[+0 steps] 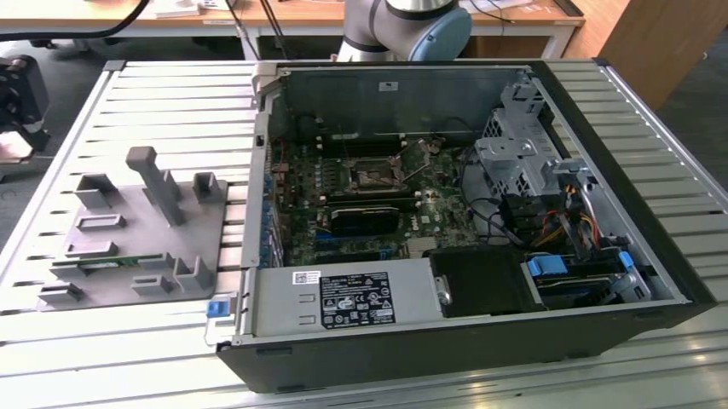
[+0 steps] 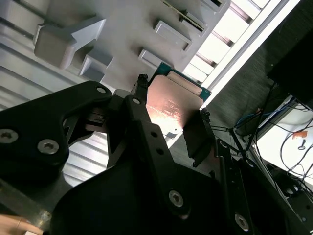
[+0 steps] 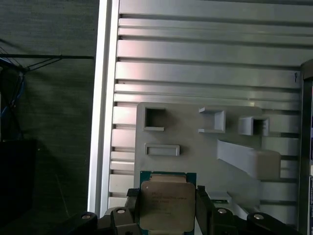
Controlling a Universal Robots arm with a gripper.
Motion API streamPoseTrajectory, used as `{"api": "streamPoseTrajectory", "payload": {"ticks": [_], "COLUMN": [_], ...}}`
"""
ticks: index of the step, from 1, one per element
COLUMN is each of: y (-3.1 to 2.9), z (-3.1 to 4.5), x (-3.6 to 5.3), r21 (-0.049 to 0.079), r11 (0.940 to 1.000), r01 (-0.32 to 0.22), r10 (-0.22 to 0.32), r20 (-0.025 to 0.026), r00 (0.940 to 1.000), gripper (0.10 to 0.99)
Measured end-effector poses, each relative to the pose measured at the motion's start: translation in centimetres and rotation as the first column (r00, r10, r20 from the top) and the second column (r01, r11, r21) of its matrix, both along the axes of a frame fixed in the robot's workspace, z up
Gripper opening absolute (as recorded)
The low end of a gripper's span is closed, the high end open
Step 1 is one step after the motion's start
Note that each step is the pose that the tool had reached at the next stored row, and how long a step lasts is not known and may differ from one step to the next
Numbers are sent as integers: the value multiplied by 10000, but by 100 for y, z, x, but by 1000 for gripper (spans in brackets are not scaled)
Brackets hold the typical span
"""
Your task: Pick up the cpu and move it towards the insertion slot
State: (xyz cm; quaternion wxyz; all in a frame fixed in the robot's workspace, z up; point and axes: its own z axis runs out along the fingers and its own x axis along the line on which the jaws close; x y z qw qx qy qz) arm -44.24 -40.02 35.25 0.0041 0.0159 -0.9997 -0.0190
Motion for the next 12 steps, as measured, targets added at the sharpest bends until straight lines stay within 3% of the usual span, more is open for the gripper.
{"api": "streamPoseTrajectory", "payload": {"ticks": [12], "y": [0], "z": [100], "x": [0], "r21": [0], "r11": [10000], "r01": [0], "r10": [0], "r20": [0], "r00": [10000], "gripper": [545]}}
